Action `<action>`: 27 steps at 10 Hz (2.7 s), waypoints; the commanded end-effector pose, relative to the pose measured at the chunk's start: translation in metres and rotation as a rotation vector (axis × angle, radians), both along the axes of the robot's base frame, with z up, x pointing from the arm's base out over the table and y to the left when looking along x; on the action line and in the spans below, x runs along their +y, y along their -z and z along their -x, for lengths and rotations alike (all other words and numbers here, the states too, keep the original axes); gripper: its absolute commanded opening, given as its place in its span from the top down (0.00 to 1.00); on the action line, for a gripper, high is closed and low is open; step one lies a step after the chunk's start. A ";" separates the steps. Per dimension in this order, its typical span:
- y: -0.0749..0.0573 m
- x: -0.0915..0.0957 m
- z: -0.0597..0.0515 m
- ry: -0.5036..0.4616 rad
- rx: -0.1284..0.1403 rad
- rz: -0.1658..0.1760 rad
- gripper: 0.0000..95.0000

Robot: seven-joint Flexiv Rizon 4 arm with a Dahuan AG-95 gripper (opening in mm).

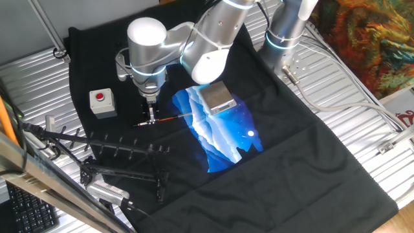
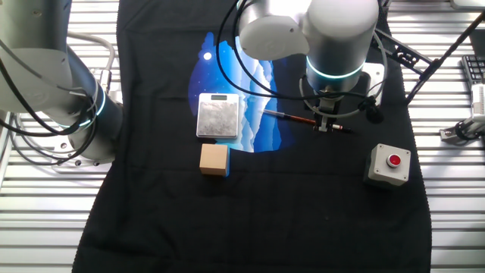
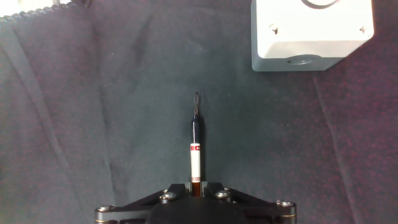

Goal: Place the brush on the pen rack

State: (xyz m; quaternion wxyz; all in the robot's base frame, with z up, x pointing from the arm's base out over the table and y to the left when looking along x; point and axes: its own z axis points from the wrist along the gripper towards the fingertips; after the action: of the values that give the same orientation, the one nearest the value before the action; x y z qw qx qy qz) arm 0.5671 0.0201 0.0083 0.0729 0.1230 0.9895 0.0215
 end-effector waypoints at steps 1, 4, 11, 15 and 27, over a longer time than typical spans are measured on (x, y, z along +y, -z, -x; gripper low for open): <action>0.001 0.000 0.000 0.001 0.003 0.003 1.00; 0.001 0.000 0.000 0.008 -0.002 -0.015 1.00; -0.002 0.003 0.001 -0.009 0.034 0.013 1.00; -0.004 0.004 0.001 -0.019 0.037 0.018 1.00; -0.067 0.026 -0.005 -0.113 0.060 0.038 1.00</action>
State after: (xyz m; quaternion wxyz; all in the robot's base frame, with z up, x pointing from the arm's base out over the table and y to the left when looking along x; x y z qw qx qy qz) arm 0.5736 0.0459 0.0763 0.0444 0.0652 0.9969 0.0034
